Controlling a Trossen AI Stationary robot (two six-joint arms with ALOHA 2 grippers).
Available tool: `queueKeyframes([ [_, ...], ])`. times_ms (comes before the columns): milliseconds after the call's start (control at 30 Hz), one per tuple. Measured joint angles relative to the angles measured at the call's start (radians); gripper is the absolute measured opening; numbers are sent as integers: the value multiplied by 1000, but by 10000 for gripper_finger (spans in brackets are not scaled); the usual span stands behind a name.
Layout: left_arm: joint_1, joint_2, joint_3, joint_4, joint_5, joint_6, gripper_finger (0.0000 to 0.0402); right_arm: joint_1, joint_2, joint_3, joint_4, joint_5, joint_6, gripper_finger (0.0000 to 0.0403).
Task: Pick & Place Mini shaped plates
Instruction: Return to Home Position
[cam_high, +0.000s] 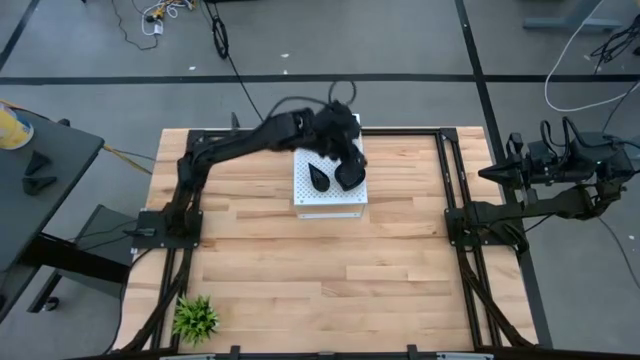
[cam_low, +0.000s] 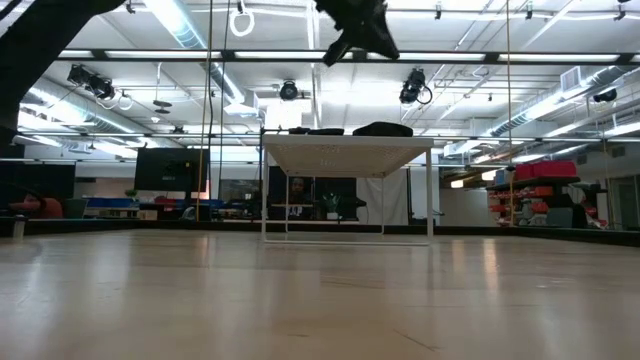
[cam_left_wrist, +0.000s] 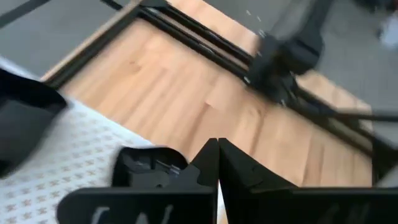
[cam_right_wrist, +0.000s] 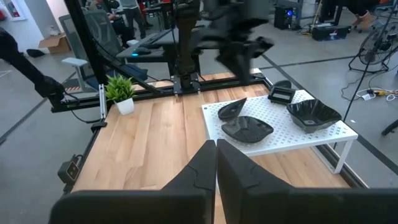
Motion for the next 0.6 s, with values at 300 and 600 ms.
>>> queueKeyframes([
  [300, -129, -33, -146, 21, -70, 92, 4, 0, 0, 0, 0, 0, 0, 19],
  [600, -210, -287, -619, 305, -30, 118, 3, 0, 0, 0, 0, 0, 0, 19],
])
